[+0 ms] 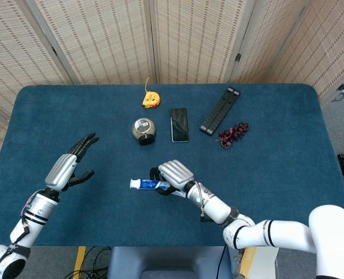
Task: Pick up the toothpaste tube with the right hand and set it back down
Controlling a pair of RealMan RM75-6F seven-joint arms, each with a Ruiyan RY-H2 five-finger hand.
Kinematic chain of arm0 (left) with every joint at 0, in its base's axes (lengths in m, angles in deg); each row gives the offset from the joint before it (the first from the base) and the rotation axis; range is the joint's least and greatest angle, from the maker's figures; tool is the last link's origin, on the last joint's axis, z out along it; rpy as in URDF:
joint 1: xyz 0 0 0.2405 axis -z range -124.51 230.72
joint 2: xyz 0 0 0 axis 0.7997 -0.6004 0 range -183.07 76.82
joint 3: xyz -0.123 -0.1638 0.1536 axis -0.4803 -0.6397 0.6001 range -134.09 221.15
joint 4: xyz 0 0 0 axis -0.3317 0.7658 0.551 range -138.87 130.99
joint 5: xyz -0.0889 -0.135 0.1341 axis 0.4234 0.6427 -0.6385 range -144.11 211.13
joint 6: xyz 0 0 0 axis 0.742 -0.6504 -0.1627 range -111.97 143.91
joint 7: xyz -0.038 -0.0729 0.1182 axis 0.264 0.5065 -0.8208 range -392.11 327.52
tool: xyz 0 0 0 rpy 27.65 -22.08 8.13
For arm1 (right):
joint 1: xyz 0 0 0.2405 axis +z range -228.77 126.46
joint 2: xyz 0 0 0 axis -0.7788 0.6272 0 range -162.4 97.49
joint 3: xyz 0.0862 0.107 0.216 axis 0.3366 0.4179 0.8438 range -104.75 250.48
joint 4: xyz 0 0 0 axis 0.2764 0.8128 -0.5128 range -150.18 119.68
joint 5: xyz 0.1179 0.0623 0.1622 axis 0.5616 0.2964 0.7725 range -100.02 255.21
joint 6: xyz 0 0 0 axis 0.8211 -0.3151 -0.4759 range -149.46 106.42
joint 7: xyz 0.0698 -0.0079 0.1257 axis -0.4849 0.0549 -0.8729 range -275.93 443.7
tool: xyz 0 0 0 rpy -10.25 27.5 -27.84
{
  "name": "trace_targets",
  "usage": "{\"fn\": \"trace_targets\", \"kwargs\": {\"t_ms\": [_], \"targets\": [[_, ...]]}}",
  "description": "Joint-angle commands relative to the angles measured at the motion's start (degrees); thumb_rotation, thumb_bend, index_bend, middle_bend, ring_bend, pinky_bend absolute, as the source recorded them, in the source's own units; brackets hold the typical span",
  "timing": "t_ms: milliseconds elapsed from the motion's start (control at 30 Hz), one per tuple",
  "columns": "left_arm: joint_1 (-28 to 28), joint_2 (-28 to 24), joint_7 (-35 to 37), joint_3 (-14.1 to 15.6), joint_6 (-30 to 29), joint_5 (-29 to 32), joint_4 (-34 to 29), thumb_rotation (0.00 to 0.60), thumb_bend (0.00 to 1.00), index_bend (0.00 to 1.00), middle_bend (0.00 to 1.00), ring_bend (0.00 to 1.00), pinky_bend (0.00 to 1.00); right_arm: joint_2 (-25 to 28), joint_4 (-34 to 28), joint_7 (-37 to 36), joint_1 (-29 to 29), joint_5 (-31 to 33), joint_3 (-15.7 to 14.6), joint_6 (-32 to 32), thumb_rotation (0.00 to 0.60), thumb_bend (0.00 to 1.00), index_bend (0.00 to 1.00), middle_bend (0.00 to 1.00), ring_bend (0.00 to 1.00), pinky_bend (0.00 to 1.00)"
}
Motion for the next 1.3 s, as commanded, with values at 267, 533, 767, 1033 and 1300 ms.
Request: {"fn": "trace_targets", "kwargs": {"t_ms": [267,533,767,1033,1300], "targets": [[-1.4,-0.4,0.5,0.3,0.0,1.1,0.9,0.0,0.0,0.0,0.0,0.0,0.14,-1.1,2.6,15.3,4.3,11.8,-5.2,0.5,0.6,0.45,0.45,0.37,0.32,0.43],[-2.1,-0.7,0.7,-0.1,-0.3,1.6,1.7,0.001,0.0,0.0,0.0,0.0,0.14,1.4,-0.7,15.1,3.8,13.1,-4.8,2.4,0.6,0.36,0.01,0.09,0.1,0.28],[-3.1,-2.3,-2.0,-0.1,0.5,4.4,2.2,0.358,0.0,0.0,0.0,0.0,0.14,11.7,-9.2,10.3,-1.7,5.4,-4.8,7.6,0.6,0.35,0.0,0.08,0.07,0.26],[-6.4,-3.6,-8.0,-0.7,-4.0,7.4,2.9,0.6,0.0,0.0,0.0,0.0,0.14,25.0,-16.1,1.3,-13.3,-8.8,-9.0,18.3,0.6,0.44,0.11,0.27,0.2,0.27],[-12.9,-6.7,-15.3,0.8,-11.8,8.8,1.0,0.6,0.1,0.1,0.0,0.0,0.14,32.4,-14.3,-8.4,-25.5,-22.1,-14.3,31.6,0.6,0.45,0.19,0.34,0.27,0.31]]}}
